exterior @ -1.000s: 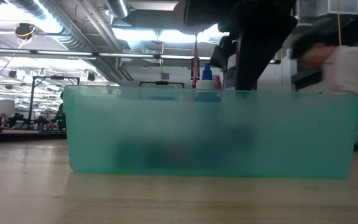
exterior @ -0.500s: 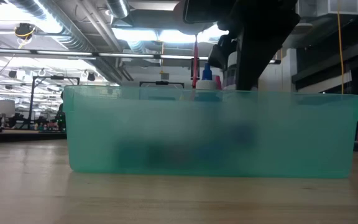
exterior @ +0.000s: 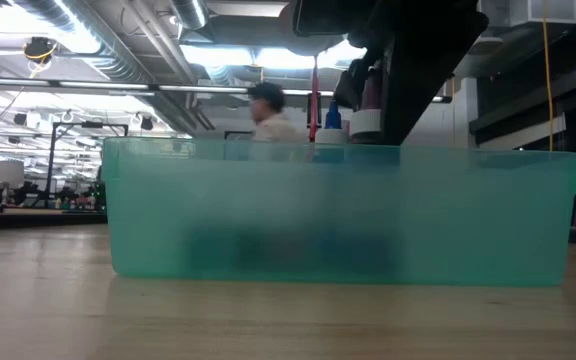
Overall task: Pick & Place food coloring
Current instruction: Put the big purple food coloring bottle into the blue bin, then put the big orange food coloring bottle into the blue bin
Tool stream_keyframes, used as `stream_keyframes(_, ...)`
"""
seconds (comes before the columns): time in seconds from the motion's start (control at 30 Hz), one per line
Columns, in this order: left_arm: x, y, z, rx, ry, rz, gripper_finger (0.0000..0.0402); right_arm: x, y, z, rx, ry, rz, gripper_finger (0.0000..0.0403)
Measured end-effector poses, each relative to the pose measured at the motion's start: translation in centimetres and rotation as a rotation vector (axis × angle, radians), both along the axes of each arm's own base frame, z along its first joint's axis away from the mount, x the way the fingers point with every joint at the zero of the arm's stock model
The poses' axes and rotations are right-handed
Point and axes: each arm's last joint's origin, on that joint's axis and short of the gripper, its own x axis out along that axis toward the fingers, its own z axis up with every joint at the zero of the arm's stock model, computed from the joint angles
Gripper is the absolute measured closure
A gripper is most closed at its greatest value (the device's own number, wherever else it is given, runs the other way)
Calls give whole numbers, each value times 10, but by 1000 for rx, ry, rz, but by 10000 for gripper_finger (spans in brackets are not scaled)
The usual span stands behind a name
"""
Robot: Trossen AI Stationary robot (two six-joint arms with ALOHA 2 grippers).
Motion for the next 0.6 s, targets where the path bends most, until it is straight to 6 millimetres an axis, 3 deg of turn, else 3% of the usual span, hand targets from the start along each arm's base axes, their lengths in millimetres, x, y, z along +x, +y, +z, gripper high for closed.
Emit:
stream_keyframes(0.27, 0, 0, 0, 0, 1, -1, 203, -8, -3, 5, -29, 68, -9, 176)
stream_keyframes(0.6, -2, -3, 0, 13, 10, -21, 203, -24, -10, 61, -241, 118, -10, 180)
